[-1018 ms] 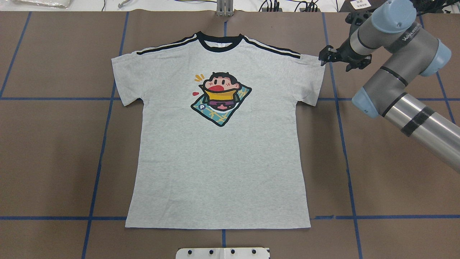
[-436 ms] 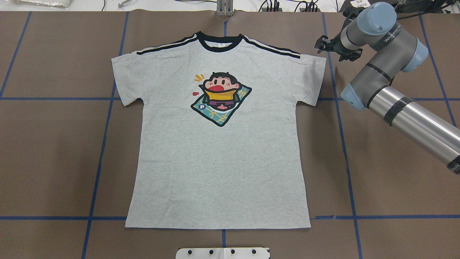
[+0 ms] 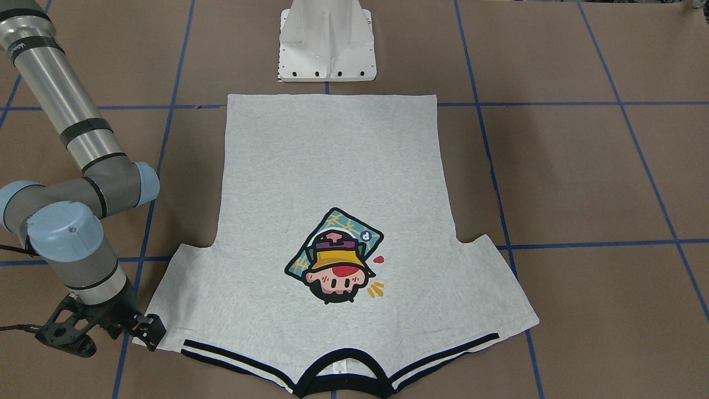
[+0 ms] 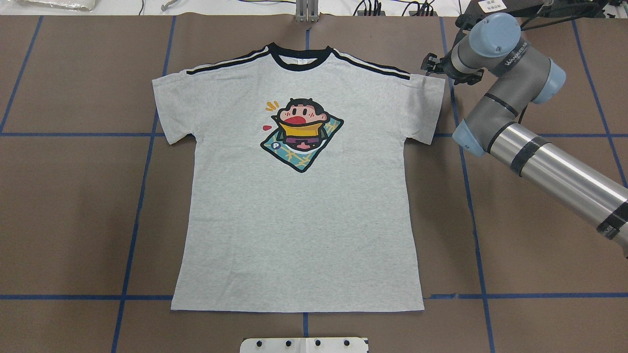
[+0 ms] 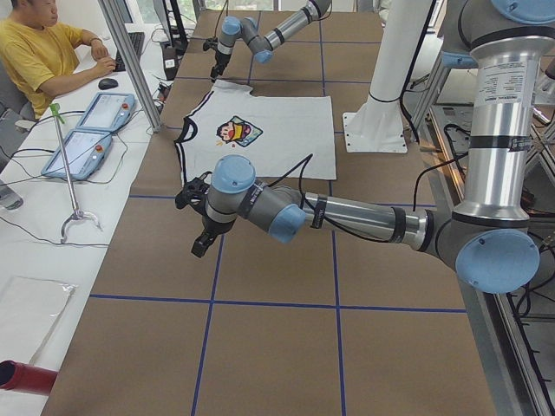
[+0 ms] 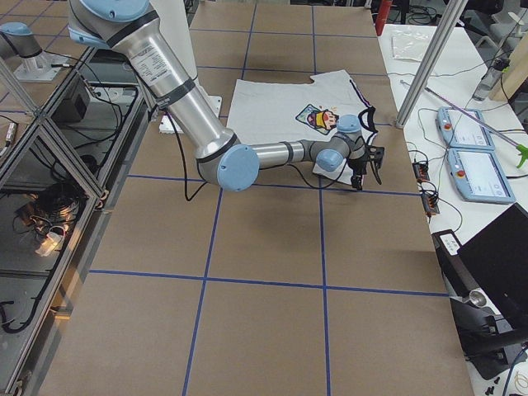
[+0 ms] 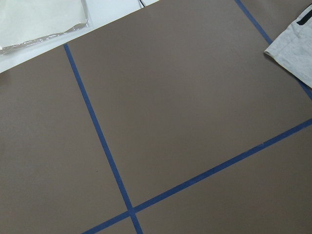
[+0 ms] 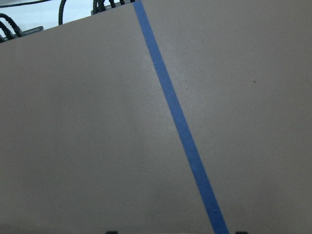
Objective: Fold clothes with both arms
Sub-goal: 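Move the right gripper toward the sleeve nearest it, then grasp the sleeve with the right gripper and fold it onto the shirt body, then move the left gripper toward the other sleeve while the right gripper draws back, then grasp the sleeve with the left gripper and fold it onto the shirt body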
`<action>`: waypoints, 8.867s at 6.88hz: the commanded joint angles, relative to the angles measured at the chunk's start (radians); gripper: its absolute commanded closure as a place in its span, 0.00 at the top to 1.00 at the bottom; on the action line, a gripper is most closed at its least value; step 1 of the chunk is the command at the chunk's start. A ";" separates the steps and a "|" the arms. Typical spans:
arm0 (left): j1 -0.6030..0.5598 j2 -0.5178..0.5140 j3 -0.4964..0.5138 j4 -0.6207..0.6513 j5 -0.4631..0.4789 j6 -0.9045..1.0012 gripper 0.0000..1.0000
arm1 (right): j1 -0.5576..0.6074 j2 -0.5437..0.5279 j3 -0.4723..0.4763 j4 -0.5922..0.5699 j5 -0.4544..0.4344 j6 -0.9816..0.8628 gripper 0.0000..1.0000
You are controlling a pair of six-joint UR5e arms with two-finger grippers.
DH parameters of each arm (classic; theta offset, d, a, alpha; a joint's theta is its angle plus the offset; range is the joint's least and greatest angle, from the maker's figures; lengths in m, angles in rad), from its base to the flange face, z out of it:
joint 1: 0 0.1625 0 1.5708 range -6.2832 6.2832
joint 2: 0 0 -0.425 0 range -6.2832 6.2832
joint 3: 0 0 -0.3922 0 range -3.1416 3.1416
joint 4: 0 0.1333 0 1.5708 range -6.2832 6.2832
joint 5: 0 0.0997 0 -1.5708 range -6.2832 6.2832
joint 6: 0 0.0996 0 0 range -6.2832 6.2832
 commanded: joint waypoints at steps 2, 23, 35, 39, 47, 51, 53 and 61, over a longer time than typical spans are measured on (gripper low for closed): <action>0.000 0.005 0.000 -0.002 0.000 0.001 0.99 | -0.008 0.003 -0.003 0.000 -0.022 -0.002 0.49; 0.003 -0.002 -0.040 0.000 -0.001 -0.076 0.99 | -0.187 0.361 -0.151 -0.069 -0.096 0.251 0.94; 0.503 -0.642 0.803 -0.472 0.232 -1.250 0.90 | -0.103 -0.327 0.953 -0.431 0.082 0.251 0.99; 0.506 -0.682 0.871 -0.512 0.293 -1.250 0.67 | -0.103 -0.337 0.962 -0.431 0.075 0.251 0.99; 0.499 -0.691 0.863 -0.520 0.315 -1.215 0.00 | -0.106 -0.337 0.962 -0.431 0.059 0.251 0.99; 0.610 -0.749 0.662 -0.444 0.375 -1.477 0.00 | -0.106 -0.346 0.961 -0.431 0.047 0.251 0.99; 0.705 -0.792 0.691 -0.431 0.524 -1.531 0.00 | -0.114 -0.347 0.953 -0.431 0.045 0.251 0.99; 0.727 -0.888 0.741 -0.437 0.686 -1.579 0.99 | -0.163 -0.330 0.942 -0.431 -0.016 0.266 1.00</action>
